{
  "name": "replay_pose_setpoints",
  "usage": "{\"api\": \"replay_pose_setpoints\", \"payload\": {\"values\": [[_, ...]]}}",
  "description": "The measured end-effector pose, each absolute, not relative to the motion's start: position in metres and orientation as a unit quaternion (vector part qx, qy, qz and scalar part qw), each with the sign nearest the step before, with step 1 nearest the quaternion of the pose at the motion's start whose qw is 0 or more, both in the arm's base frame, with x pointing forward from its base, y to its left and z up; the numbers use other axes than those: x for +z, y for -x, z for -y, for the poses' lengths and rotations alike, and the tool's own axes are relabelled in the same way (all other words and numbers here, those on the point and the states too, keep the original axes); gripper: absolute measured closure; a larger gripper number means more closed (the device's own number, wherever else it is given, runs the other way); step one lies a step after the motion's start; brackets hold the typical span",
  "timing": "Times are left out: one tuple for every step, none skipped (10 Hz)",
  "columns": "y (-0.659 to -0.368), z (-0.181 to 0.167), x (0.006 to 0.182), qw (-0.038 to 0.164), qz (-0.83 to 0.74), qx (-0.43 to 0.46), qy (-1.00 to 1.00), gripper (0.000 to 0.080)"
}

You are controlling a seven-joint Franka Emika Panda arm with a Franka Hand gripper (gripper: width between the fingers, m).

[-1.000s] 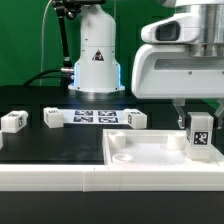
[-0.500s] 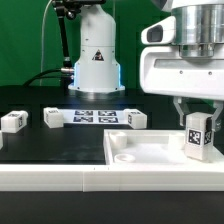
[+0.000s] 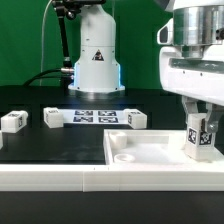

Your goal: Assemble one leg

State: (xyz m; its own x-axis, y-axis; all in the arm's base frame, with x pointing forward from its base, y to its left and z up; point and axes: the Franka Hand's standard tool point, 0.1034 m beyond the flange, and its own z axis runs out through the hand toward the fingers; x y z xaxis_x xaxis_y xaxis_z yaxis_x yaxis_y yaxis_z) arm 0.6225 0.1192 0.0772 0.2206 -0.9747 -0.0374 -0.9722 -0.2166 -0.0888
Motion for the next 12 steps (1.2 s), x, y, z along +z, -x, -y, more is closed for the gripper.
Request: {"api": "replay_pose_setpoints", "payload": {"values": [[-0.6225,-0.1191,0.0770,0.046,-0.618,-0.014,0.785,0.0509],[-0.6219,-0.1196,0.0771,0.044,-0.585,-0.013,0.809,0.0422],[-0.6211,-0.1222,0.0783,0.040,-0.567,-0.007,0.823,0.0241],[-0.6219,-0.1229,0.0794,0.040,-0.536,-0.008,0.843,0.0241],[-0.6222,-0.1227,0.0798,0.038,-0.488,-0.011,0.872,0.0166],[-0.6231,-0.1228,0.0806,0.037,-0.440,-0.014,0.897,0.0154],[-0.6234,-0.1224,0.0808,0.035,-0.397,-0.016,0.917,0.0154],[-0.6237,-0.1221,0.0810,0.034,-0.347,-0.018,0.937,0.0150],[-0.6237,-0.1224,0.0810,0.034,-0.319,-0.019,0.947,0.0150],[-0.6235,-0.1234,0.0809,0.033,-0.296,-0.020,0.955,0.0150],[-0.6238,-0.1209,0.0802,0.032,-0.254,-0.023,0.966,0.0150],[-0.6237,-0.1190,0.0793,0.030,-0.221,-0.024,0.974,0.0150]]}}
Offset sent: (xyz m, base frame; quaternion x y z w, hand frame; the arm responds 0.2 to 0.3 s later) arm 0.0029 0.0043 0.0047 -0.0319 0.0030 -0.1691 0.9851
